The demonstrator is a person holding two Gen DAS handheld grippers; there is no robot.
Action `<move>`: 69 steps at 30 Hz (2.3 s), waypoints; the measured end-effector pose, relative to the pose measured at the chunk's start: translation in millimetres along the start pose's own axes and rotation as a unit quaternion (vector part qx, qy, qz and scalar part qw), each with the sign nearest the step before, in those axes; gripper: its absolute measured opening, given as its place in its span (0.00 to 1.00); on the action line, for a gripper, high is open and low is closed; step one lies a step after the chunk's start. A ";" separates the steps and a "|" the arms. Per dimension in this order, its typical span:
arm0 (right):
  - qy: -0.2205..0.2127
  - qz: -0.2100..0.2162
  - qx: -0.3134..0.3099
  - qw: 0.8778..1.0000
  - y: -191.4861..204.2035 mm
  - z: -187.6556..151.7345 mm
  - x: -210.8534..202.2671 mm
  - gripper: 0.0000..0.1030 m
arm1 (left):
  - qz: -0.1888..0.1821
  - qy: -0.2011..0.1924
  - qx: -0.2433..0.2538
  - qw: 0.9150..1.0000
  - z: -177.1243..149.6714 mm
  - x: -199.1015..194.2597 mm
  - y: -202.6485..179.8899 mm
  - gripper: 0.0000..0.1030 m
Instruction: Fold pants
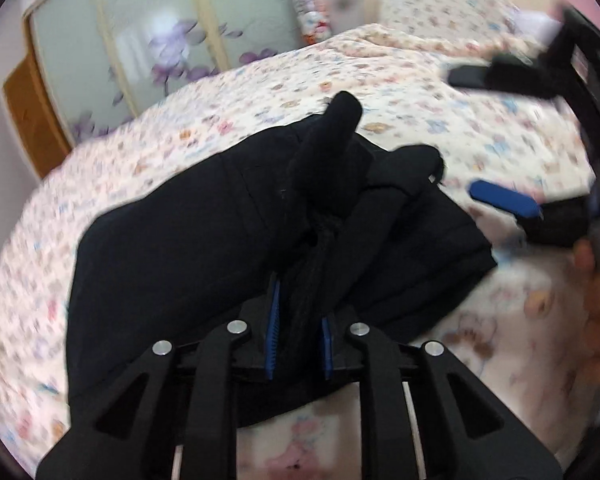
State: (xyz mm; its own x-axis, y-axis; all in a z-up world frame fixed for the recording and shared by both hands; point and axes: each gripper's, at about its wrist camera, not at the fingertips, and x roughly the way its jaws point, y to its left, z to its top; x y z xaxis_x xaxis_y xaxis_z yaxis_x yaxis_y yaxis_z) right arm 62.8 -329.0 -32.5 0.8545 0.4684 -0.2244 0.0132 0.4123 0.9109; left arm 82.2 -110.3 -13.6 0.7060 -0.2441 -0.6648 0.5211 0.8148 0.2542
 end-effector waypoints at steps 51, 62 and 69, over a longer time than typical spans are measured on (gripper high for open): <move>0.045 -0.104 -0.060 0.992 66.5 -23.2 9.4 0.29 | 0.080 -0.091 -0.373 0.920 -88.6 -62.0 105.9 0.98; 0.069 -0.160 -0.077 0.982 24.2 -36.6 8.3 0.40 | 0.077 -0.113 -0.418 0.898 -98.0 -70.6 122.3 0.98; -0.024 -0.168 -0.158 0.973 59.3 -14.7 -34.3 0.71 | 0.056 -0.145 -0.412 0.898 -89.7 -78.8 121.8 0.98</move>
State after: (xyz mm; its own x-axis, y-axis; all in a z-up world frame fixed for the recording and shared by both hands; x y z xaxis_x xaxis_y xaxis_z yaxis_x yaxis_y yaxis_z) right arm 26.6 -309.1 24.1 0.8529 0.2320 -0.4677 0.1423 0.7586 0.6358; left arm 47.0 55.4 6.7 0.8896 -0.1659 -0.4256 -0.0081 0.9259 -0.3778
